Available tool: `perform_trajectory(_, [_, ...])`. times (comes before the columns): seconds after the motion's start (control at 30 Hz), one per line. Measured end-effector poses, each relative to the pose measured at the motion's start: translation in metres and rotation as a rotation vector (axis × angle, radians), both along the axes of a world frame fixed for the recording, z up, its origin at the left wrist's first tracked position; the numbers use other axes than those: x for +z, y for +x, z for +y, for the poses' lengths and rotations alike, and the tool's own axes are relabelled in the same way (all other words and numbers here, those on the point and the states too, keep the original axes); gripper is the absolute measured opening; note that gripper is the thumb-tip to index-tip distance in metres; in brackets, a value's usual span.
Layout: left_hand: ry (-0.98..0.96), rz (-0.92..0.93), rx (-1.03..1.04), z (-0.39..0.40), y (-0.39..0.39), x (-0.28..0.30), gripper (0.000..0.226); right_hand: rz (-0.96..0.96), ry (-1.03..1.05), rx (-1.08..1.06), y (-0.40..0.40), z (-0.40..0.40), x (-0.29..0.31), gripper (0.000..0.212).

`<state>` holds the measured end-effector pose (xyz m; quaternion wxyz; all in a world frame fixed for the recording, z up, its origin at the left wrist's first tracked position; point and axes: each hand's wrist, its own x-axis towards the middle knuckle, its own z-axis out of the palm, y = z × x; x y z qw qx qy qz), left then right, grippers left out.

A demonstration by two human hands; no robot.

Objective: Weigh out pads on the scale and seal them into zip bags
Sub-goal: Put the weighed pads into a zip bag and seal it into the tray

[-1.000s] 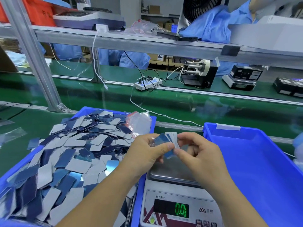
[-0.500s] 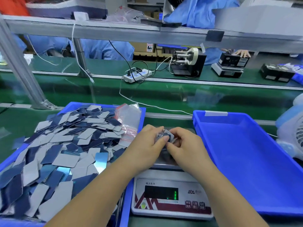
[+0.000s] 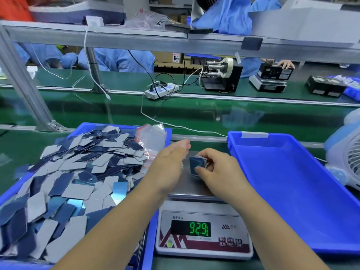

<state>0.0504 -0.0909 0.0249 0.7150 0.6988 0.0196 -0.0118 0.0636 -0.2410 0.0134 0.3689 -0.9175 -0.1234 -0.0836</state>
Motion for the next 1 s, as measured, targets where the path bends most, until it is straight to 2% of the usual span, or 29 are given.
perform_trajectory(0.17, [-0.012, 0.047, -0.017, -0.028, -0.013, -0.002, 0.037, 0.012, -0.126, 0.032, 0.001, 0.014, -0.003, 0.009])
perform_trajectory(0.27, [-0.007, 0.036, -0.001, -0.029, -0.013, 0.001, 0.04, 0.032, -0.207, 0.12, 0.0, 0.019, -0.002, 0.014])
perform_trajectory(0.4, [-0.03, 0.032, -0.032, -0.026, -0.012, 0.002, 0.037, 0.05, -0.125, 0.07, 0.0, 0.017, 0.002, 0.016])
perform_trajectory(0.5, [-0.071, 0.011, -0.009, -0.015, -0.006, 0.003, 0.029, -0.003, -0.149, 0.026, 0.0, 0.009, 0.003, 0.024])
perform_trajectory(0.6, [-0.207, 0.034, -0.003, 0.002, 0.007, 0.01, 0.026, -0.048, -0.079, 0.031, 0.0, 0.006, 0.005, 0.027])
perform_trajectory(0.73, [-0.426, 0.048, -0.023, 0.011, 0.018, 0.007, 0.038, 0.014, -0.151, 0.059, -0.003, 0.006, 0.007, 0.018])
perform_trajectory(0.8, [-0.487, 0.045, 0.014, 0.01, 0.02, 0.002, 0.044, 0.058, 0.009, 0.043, -0.005, 0.006, 0.012, 0.018])
perform_trajectory(0.9, [-0.524, 0.068, 0.042, 0.01, 0.02, -0.002, 0.053, 0.334, 0.644, 0.188, -0.016, 0.011, 0.022, 0.017])
perform_trajectory(0.93, [-0.534, 0.075, 0.048, 0.01, 0.019, -0.002, 0.055, 0.408, 0.788, 0.246, -0.02, 0.013, 0.023, 0.014])
perform_trajectory(1.0, [-0.56, 0.092, 0.049, 0.01, 0.02, -0.002, 0.056, 0.446, 0.842, 0.307, -0.025, 0.018, 0.023, 0.015])
